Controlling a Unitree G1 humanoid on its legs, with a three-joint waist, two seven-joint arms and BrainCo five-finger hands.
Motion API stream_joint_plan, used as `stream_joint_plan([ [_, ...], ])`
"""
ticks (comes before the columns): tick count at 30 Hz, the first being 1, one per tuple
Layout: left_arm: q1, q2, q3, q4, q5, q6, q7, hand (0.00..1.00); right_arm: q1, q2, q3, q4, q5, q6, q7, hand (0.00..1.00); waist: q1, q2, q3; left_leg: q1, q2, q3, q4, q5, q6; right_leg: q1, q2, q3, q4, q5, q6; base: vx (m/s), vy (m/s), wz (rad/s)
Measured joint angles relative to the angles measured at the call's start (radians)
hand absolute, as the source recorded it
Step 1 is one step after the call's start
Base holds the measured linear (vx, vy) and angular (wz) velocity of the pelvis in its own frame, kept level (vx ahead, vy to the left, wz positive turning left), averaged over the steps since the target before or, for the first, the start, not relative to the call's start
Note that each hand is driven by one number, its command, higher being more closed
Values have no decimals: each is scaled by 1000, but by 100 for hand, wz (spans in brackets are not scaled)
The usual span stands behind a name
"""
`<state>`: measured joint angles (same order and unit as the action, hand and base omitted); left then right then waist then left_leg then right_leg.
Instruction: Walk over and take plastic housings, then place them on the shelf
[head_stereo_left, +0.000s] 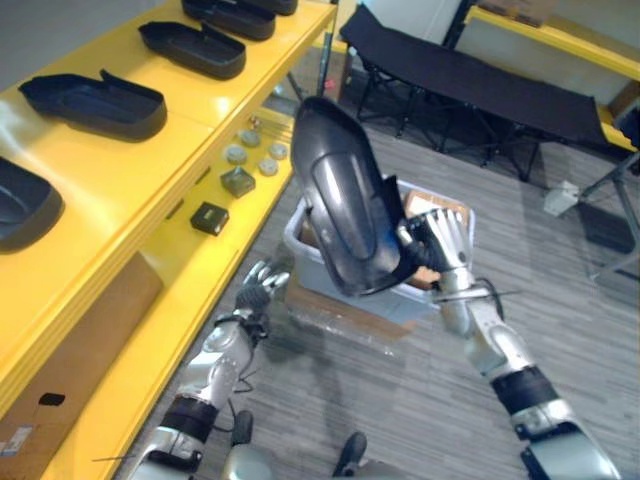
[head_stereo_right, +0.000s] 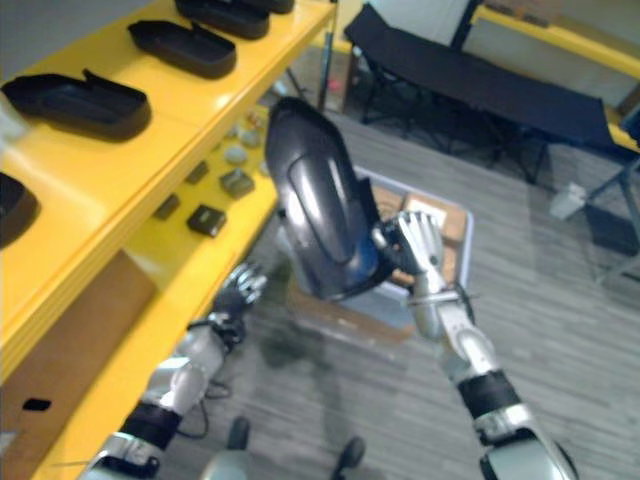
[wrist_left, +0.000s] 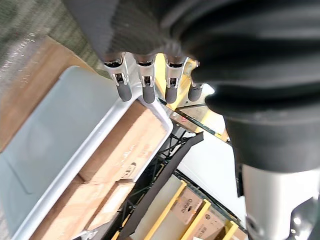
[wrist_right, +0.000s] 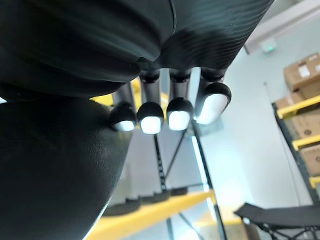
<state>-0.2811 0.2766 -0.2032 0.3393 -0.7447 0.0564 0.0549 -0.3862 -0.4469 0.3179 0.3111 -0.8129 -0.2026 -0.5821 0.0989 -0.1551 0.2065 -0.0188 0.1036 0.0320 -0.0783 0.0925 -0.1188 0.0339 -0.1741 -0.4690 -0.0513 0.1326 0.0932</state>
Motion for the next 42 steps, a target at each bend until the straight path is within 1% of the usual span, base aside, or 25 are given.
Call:
stream_joint_plan([
  [2, 0, -2, 2, 0, 1, -9, 0, 0, 20, 4, 1, 23, -26, -19, 0, 100, 2, 9, -12, -2, -1, -3, 0, 0, 0, 1, 0, -2, -2, 0, 0, -5, -8, 3],
  [3, 0, -3, 4, 0, 0, -16, 0, 0, 24, 5, 2, 24, -27, -21, 0, 100, 2, 12, -14, -2, -1, -3, 0, 0, 0, 1, 0, -3, -2, 0, 0, 0, 0, 0],
  [4, 0, -6, 12, -1, 0, -36, 0, 0, 31, 6, 2, 26, -33, -27, 0, 100, 2, 23, -19, -3, -1, -5, 0, 0, 0, 2, 0, -4, -3, 0, 0, 0, 0, 0],
  [5, 0, -9, 17, -1, 0, -40, 0, 0, 33, 6, 2, 29, -38, -30, 0, 100, 2, 27, -21, -2, -1, -5, 0, 0, 0, 2, 0, -4, -3, 0, 0, 0, 0, 0],
  [8, 0, -11, 34, -7, -6, -75, 0, 0, 42, 8, 2, 58, -66, -39, -2, 100, 2, 37, -27, -4, 0, -12, 0, 1, -1, 5, 2, -13, -4, -1, 1, -12, -10, 5],
  [10, 0, -11, 35, -19, -36, -84, -3, 0, 62, 9, 1, 66, -67, -39, -2, 100, 1, 37, -33, -12, -1, -24, -1, 4, -1, 5, 3, -25, -7, -1, 1, -20, -14, 16],
  [11, 0, -10, 39, -25, -43, -93, -16, 0, 66, 14, 1, 81, -78, -39, -3, 100, 3, 36, -34, -15, -1, -27, -1, 6, -1, 5, 3, -26, -8, -1, 1, -17, -10, 8],
  [13, 1, -10, 52, -31, -42, -94, -28, 0, 66, 23, 2, 105, -107, -40, -4, 100, 7, 34, -35, -15, -1, -27, 0, 6, -1, 5, 3, -26, -8, -1, 1, -6, -3, 2],
  [15, 4, -9, 71, -53, -41, -94, -34, 0, 67, 27, 13, 116, -107, -41, -7, 100, 8, 31, -37, -16, -2, -28, 0, 6, -1, 5, 3, -26, -9, -1, 2, 0, 0, 0],
  [17, 4, -7, 74, -55, -40, -94, -43, 0, 67, 27, 18, 124, -107, -52, -12, 100, 10, 28, -39, -17, -1, -28, 0, 6, -1, 4, 3, -26, -9, -1, 2, 0, 0, 0],
  [20, 5, -8, 72, -55, -33, -89, -74, 0, 67, 33, 19, 124, -107, -63, -25, 100, 11, 28, -39, -17, -2, -29, 0, 6, -1, 4, 3, -26, -9, -1, 2, 0, 0, 0],
  [21, 5, -8, 70, -55, -28, -73, -80, 0, 67, 36, 19, 124, -107, -63, -30, 100, 12, 28, -39, -18, -2, -29, 0, 6, -1, 4, 3, -27, -10, -1, 2, 0, 0, 0],
  [23, 5, -9, 56, -55, -17, -64, -80, 0, 67, 36, 20, 125, -107, -62, -31, 100, 15, 28, -39, -18, -2, -29, 0, 6, -1, 3, 3, -27, -10, -1, 2, 0, 0, 0],
  [25, 5, -9, 22, -55, 25, -41, -80, 0, 65, 36, 33, 130, -107, -57, -31, 100, 24, 28, -39, -18, -2, -30, 0, 6, -1, 3, 3, -27, -10, -1, 2, 0, 0, 0],
  [27, 5, -9, -2, -55, 72, -20, -77, 0, 59, 37, 55, 130, -107, -56, -31, 100, 26, 28, -39, -19, -2, -32, 0, 6, -1, 3, 3, -28, -10, -1, 2, -11, -8, 6],
  [28, 10, -12, -55, -42, 169, 21, -69, 0, 42, 42, 69, 130, -106, -56, -31, 100, 26, 28, -39, -27, -5, -47, 0, 9, -1, 3, 2, -43, -9, -1, 2, -28, -20, 15],
  [33, 11, -12, -65, -11, 176, 34, -70, 0, -1, 42, 71, 130, -106, -56, -31, 100, 27, 27, -39, -32, -5, -51, 0, 13, 0, 2, 1, -48, -8, -1, 2, -12, -8, 6],
  [36, 17, -12, -89, 4, 175, 52, -76, 0, -15, 42, 84, 130, -106, -55, -30, 100, 27, 27, -39, -31, -5, -51, 0, 13, 0, 3, 1, -48, -8, -1, 2, 0, 0, 0],
  [42, 31, -13, -126, 5, 163, 54, -78, 0, -15, 46, 113, 132, -106, -59, -29, 100, 26, 27, -39, -27, -5, -50, 0, 13, 0, 4, 2, -47, -7, -1, 2, 0, 0, 0],
])
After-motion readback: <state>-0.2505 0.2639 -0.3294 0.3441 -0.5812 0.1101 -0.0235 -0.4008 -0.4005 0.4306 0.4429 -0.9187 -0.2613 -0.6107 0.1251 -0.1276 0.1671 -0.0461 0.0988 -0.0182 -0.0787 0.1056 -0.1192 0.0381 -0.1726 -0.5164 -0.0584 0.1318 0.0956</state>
